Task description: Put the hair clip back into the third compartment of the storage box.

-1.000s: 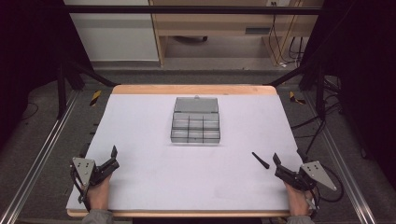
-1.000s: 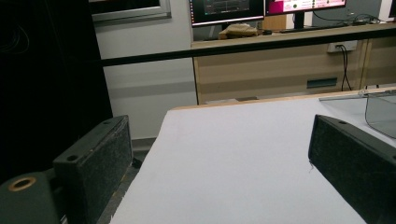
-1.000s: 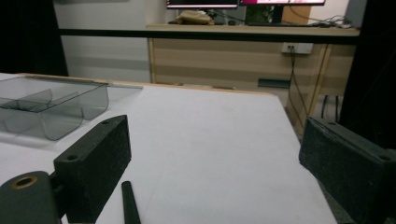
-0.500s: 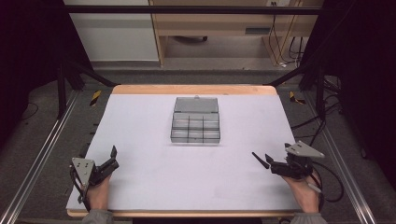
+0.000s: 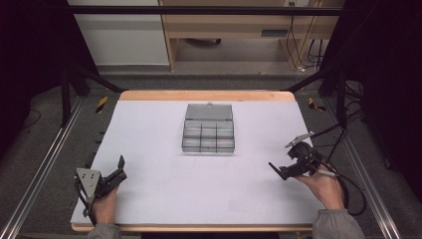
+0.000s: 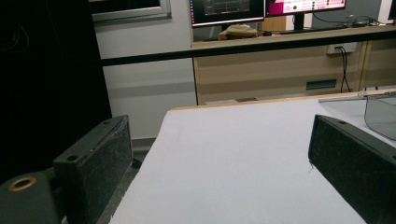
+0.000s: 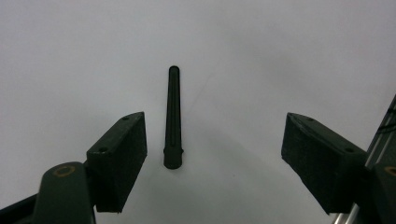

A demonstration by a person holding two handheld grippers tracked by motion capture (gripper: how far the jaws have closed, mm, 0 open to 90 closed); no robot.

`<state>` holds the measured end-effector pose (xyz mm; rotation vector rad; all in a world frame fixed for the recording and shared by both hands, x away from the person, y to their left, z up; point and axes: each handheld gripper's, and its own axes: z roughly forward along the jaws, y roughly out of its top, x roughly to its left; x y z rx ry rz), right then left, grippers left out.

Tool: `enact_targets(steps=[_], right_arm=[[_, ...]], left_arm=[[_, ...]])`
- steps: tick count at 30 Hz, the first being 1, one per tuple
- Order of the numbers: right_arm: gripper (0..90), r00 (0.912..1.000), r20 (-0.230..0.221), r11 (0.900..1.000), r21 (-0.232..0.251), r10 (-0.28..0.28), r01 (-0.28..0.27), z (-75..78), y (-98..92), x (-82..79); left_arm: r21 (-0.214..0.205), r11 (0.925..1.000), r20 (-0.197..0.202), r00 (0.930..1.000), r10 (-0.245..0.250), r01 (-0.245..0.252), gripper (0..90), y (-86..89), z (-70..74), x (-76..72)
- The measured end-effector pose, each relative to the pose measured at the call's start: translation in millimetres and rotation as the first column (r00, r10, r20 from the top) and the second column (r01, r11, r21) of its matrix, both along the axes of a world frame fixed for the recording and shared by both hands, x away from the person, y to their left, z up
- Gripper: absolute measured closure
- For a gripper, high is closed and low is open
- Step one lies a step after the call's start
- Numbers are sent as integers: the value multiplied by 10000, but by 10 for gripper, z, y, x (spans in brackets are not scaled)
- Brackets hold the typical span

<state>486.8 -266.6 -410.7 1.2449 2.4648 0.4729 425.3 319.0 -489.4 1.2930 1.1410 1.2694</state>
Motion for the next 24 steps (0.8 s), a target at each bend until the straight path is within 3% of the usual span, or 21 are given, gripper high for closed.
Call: enact_targets(steps=[1,2,3,10,11,14,15,24], right_arm=[[248,9983,-582,10000,3,89,-89,3,7,51],[248,9983,-582,10000,3,89,-89,3,7,51],[265,9960,-875,9997,-177,158,-174,0,23,85],[333,9892,-1450,9991,-310,227,-275,-27,36,177],[349,9834,-1801,9987,-401,223,-300,-55,50,204],[365,9770,-2104,9975,-535,336,-458,-87,70,228],[380,9703,-2393,9973,-529,366,-506,-119,99,246],[495,9521,-3029,9963,-596,411,-620,-204,201,323]], left_arm=[[6,10000,-4,10000,-2,2,62,-1,0,0],[14,10000,-9,10000,-2,3,62,-1,0,0],[14,10000,-11,10000,-3,3,62,-1,0,1],[21,10000,-13,10000,-5,5,62,-1,0,1],[20,10000,-10,10000,-4,4,62,-1,0,1],[15,10000,-18,10000,0,0,63,-1,1,1],[21,10000,-20,10000,-4,4,63,-1,1,2],[16,10000,-18,10000,-1,1,63,-1,1,2]])
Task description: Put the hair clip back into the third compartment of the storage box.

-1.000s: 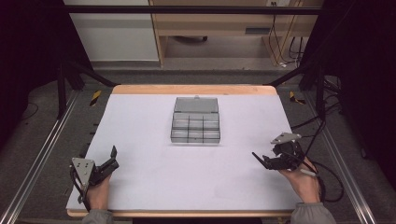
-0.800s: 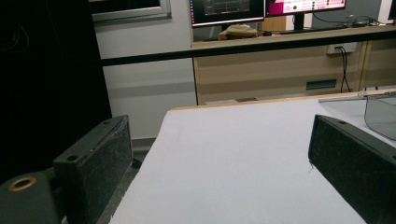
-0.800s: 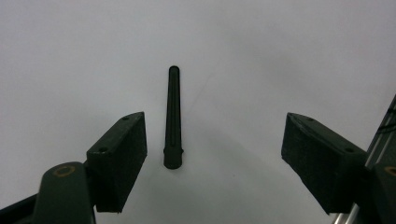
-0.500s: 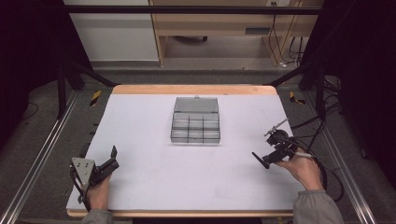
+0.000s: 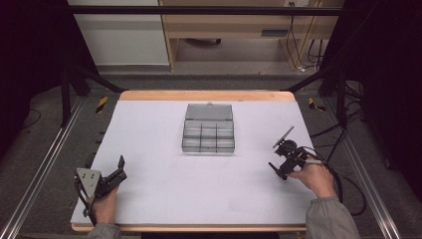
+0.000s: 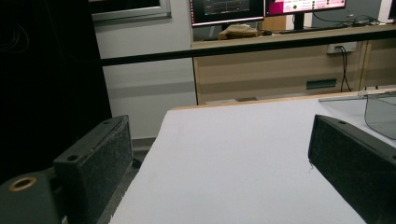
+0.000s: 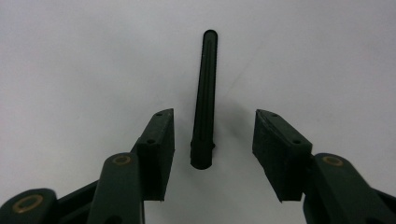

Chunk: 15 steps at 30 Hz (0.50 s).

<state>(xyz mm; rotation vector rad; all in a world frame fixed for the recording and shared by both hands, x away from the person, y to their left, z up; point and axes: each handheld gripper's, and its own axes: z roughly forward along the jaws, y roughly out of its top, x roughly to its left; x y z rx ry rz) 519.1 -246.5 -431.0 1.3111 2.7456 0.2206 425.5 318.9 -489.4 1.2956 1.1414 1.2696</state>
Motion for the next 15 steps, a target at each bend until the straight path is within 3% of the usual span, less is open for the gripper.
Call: enact_targets(steps=[5,8,15], right_arm=[[536,9988,-413,9996,28,-279,280,-26,9,43],[557,9987,-266,9990,83,-438,440,-25,-9,60],[554,9972,-580,9988,122,-472,480,-73,-6,58]], left_arm=[[1,10000,-2,10000,-1,1,63,0,0,0],[-6,10000,-1,10000,-2,2,63,1,0,0],[12,10000,-3,10000,-5,5,63,-1,0,0]])
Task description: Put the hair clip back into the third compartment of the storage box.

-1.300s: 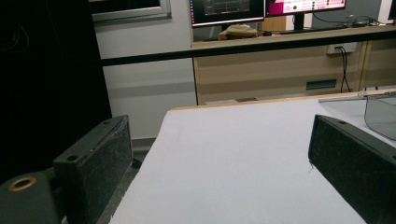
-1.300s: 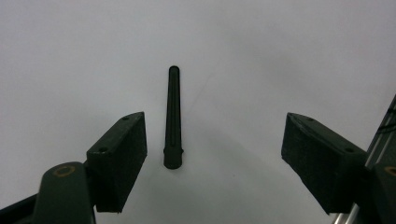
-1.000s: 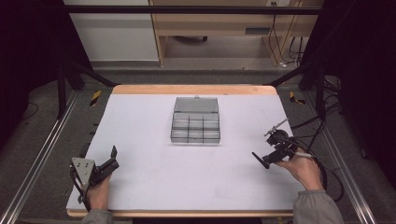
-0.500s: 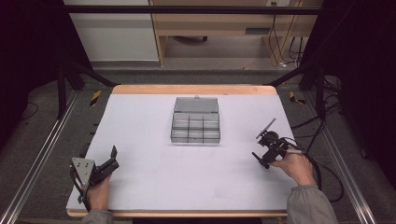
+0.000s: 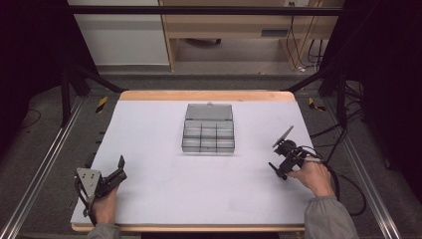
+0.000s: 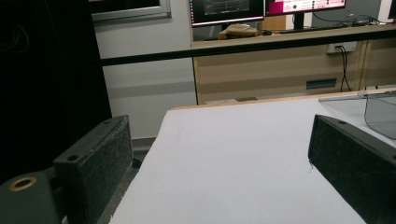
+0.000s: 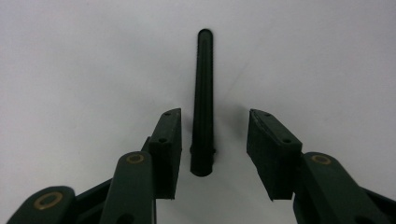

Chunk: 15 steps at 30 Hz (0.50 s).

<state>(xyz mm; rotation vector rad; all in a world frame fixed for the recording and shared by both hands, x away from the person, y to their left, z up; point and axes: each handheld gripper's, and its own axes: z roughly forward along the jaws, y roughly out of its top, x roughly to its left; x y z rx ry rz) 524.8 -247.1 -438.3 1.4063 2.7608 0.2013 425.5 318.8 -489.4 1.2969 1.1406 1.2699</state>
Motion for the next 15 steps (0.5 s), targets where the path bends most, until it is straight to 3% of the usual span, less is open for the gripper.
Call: enact_targets(steps=[6,15], right_arm=[[566,9993,-367,9999,-115,57,-61,-64,36,5],[627,9992,-370,9993,-326,142,-154,-67,69,-2]], left_arm=[[-3,10000,-2,10000,2,-2,63,0,0,0],[1,10000,-9,10000,3,-3,63,0,0,1]])
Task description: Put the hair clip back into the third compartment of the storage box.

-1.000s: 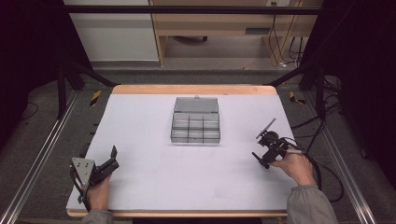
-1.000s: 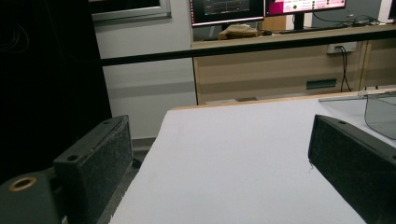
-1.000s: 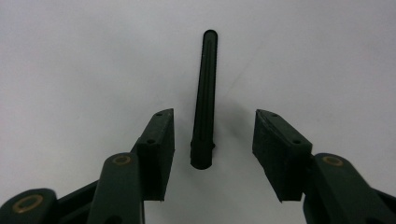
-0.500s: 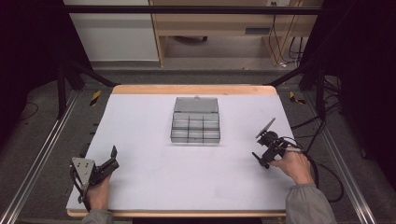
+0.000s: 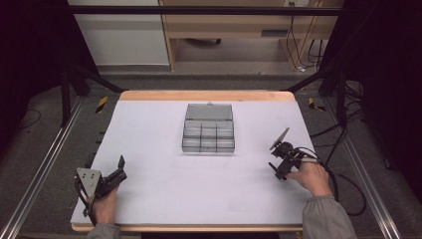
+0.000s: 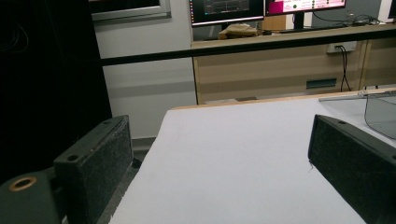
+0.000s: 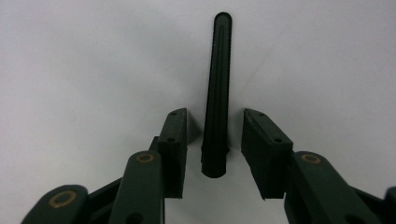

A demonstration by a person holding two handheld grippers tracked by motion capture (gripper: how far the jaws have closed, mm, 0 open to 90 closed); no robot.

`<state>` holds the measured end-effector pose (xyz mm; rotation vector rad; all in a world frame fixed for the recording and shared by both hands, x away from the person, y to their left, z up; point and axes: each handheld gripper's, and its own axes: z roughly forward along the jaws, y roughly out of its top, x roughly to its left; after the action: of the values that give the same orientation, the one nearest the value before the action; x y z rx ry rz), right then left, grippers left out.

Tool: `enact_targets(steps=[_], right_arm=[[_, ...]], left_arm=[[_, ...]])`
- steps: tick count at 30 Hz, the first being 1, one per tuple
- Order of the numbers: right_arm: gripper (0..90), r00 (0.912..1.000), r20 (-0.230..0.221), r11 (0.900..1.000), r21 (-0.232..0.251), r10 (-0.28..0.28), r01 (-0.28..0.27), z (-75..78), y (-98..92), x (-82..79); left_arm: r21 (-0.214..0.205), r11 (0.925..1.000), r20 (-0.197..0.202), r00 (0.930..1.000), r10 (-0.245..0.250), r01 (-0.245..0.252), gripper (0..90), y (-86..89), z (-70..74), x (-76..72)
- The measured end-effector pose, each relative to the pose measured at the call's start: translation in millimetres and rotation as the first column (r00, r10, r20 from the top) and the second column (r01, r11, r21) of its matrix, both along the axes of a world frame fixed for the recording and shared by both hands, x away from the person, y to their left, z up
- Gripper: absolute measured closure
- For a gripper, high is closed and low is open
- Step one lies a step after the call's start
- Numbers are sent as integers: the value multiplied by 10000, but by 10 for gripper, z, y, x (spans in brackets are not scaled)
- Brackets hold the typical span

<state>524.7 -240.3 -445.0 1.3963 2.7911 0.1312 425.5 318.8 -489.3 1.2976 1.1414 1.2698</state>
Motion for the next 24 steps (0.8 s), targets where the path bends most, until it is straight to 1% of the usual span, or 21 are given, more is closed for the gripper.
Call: enact_targets(steps=[1,2,3,4,5,6,7,15,20,21,22,23,24], right_arm=[[652,9998,93,9997,-140,186,-185,0,6,-2],[652,9998,93,9997,-140,186,-185,0,6,-2],[677,10000,43,9998,-194,57,-56,6,23,-10],[691,9996,170,9996,-216,209,-205,-3,18,-15],[732,9994,180,9993,-224,302,-298,-1,25,-22],[732,9994,180,9993,-224,302,-298,-1,25,-22],[762,9996,79,9995,-162,256,-254,4,46,-33],[766,9995,114,9994,-181,295,-293,2,49,-38],[767,9990,183,9992,-81,398,-397,4,31,-42],[768,9967,382,9974,-86,715,-712,-10,3,-43],[768,9967,382,9974,-86,715,-712,-10,3,-43],[769,9950,589,9967,-44,807,-805,0,-10,-44],[769,9950,589,9967,-44,807,-805,0,-10,-44]], left_arm=[[2,10000,-1,10000,0,0,63,0,0,0],[6,10000,-2,10000,-1,1,63,0,0,0],[2,10000,-1,10000,-1,1,63,0,0,1],[-2,10000,-3,10000,-1,1,63,0,0,0],[11,10000,-6,10000,0,0,63,-1,0,0],[11,10000,-6,10000,0,0,64,-1,0,0],[19,10000,-8,10000,-1,1,63,-1,0,1],[17,10000,-16,10000,-4,4,64,-1,0,1],[18,10000,-19,10000,-4,4,64,-2,1,2],[19,10000,-18,10000,-3,4,64,-2,1,2],[19,10000,-18,10000,-3,4,64,-2,1,2],[24,10000,-20,10000,-3,3,64,-2,1,2],[24,10000,-23,10000,-2,2,64,-2,1,2]])
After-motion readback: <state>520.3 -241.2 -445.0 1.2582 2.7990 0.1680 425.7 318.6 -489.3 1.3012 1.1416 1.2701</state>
